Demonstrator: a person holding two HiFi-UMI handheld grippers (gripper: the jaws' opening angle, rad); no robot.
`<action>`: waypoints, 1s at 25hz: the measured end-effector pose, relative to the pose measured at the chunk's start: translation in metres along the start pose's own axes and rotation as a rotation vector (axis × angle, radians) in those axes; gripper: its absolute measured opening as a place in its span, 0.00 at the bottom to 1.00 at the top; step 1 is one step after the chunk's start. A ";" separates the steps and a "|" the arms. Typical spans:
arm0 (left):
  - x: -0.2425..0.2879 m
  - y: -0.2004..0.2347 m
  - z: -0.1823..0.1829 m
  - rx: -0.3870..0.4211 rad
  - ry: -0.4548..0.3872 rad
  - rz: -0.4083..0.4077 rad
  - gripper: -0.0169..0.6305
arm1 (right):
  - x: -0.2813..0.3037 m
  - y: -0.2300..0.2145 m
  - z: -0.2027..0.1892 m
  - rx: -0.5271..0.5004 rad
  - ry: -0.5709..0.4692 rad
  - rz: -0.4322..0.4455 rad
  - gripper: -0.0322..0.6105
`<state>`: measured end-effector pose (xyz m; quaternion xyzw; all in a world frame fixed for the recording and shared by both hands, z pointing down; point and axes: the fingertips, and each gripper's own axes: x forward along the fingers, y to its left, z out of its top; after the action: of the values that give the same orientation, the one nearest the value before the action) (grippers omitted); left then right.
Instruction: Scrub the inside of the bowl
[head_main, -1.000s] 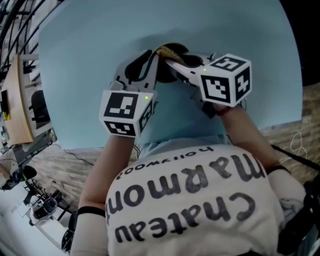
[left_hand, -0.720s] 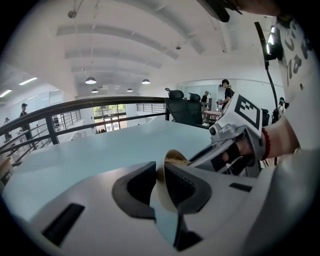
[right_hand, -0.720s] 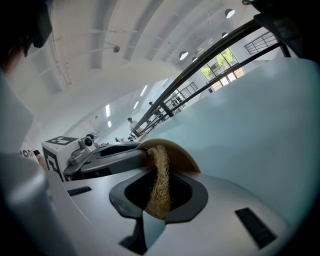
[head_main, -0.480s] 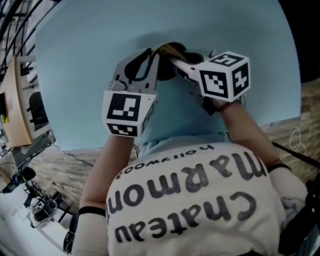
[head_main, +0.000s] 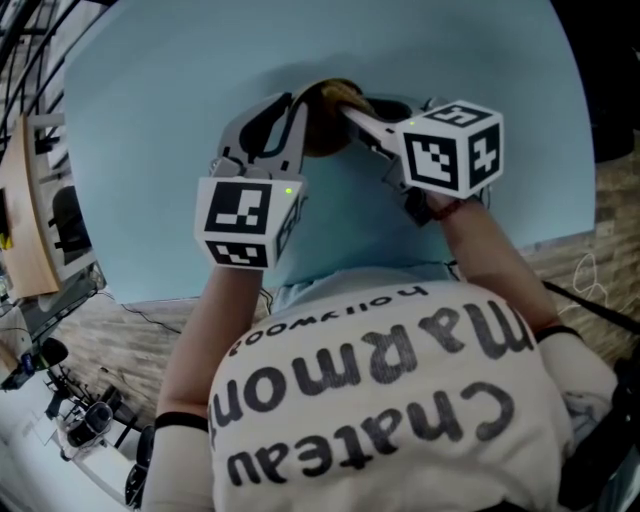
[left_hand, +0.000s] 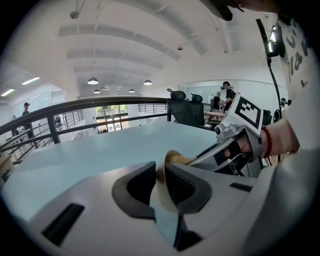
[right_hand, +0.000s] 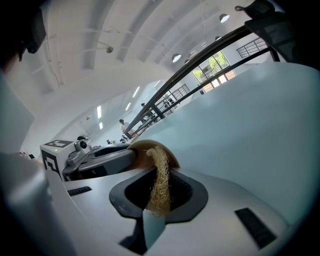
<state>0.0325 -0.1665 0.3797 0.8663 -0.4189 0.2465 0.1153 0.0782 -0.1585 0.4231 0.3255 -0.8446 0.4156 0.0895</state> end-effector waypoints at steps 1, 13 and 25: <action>0.000 0.001 -0.001 -0.002 0.003 0.001 0.10 | 0.000 -0.001 -0.001 0.003 0.001 -0.001 0.15; 0.006 -0.006 0.001 0.013 -0.026 0.018 0.10 | -0.009 -0.016 -0.004 -0.004 0.000 0.008 0.15; -0.002 -0.003 -0.004 -0.006 -0.014 0.031 0.10 | -0.012 -0.014 -0.009 -0.015 0.012 -0.006 0.15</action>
<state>0.0330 -0.1619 0.3820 0.8611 -0.4336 0.2411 0.1111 0.0949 -0.1523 0.4327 0.3248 -0.8462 0.4108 0.0986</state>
